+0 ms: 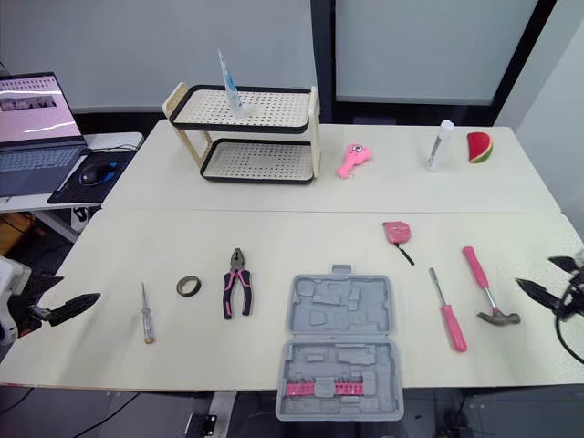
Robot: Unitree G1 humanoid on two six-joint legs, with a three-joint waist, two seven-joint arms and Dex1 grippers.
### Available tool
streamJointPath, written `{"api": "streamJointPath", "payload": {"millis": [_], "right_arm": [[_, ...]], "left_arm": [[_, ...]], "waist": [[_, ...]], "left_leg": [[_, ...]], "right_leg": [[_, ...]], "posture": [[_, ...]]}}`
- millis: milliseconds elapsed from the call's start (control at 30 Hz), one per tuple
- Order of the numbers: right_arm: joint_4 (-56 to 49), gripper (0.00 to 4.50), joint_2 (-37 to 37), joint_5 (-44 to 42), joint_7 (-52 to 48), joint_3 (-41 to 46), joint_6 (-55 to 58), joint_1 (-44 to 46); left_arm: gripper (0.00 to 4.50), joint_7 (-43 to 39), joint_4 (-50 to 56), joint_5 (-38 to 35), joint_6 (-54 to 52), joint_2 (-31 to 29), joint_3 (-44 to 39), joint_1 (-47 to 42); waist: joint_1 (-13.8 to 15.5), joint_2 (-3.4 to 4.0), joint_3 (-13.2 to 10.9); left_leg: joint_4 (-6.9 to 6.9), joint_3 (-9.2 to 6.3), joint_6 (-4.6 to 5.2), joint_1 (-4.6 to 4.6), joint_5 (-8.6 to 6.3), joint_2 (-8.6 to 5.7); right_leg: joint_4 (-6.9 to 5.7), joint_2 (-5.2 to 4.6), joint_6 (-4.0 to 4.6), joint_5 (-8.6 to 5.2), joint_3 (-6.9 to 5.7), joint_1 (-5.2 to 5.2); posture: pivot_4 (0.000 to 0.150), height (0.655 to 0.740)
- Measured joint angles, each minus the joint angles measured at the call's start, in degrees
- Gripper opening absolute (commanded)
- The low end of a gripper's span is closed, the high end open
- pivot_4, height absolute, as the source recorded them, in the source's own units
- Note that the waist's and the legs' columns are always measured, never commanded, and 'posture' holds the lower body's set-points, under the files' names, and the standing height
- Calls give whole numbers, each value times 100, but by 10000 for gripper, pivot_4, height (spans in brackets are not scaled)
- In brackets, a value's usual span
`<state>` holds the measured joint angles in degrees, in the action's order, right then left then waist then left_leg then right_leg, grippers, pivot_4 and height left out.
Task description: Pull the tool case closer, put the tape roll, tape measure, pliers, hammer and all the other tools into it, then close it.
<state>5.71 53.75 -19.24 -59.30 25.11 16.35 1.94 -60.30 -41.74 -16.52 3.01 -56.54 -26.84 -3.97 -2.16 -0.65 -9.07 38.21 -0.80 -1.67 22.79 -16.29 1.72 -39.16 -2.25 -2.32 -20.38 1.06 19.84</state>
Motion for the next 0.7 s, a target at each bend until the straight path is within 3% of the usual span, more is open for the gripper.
{"api": "streamJointPath", "payload": {"millis": [167,333,633,700], "right_arm": [[-2137,44704,-623,-695,239,-1277,956,818],[-3488,44704,-1325,-1206,598,-2300,1546,1623],[-3800,44704,-1429,-984,674,-2974,1431,1695],[-3736,45000,-1440,-868,690,-3024,1355,1685]], "left_arm": [[45000,85,1125,-405,-534,302,-242,966],[45000,222,2318,-776,-1317,518,-655,1857],[45000,472,3906,-1013,-2008,802,-735,2345],[41036,421,4170,-1009,-2023,769,-667,2327]], "waist": [[-1,-10,-5],[78,-16,-2],[140,-49,14],[119,-48,14]], "left_leg": [[-2,-21,-1,15,1,8],[2,-37,-3,13,1,-1],[7,-41,-3,10,2,-4],[6,-40,-3,10,2,-3]], "right_leg": [[-72,0,0,0,-5,41],[-70,-5,0,0,-9,35],[-59,-4,0,0,-9,28],[-59,-3,0,0,-9,28]], "posture": [[1500,7400],[1500,7400],[1500,7400],[1500,7400]]}}
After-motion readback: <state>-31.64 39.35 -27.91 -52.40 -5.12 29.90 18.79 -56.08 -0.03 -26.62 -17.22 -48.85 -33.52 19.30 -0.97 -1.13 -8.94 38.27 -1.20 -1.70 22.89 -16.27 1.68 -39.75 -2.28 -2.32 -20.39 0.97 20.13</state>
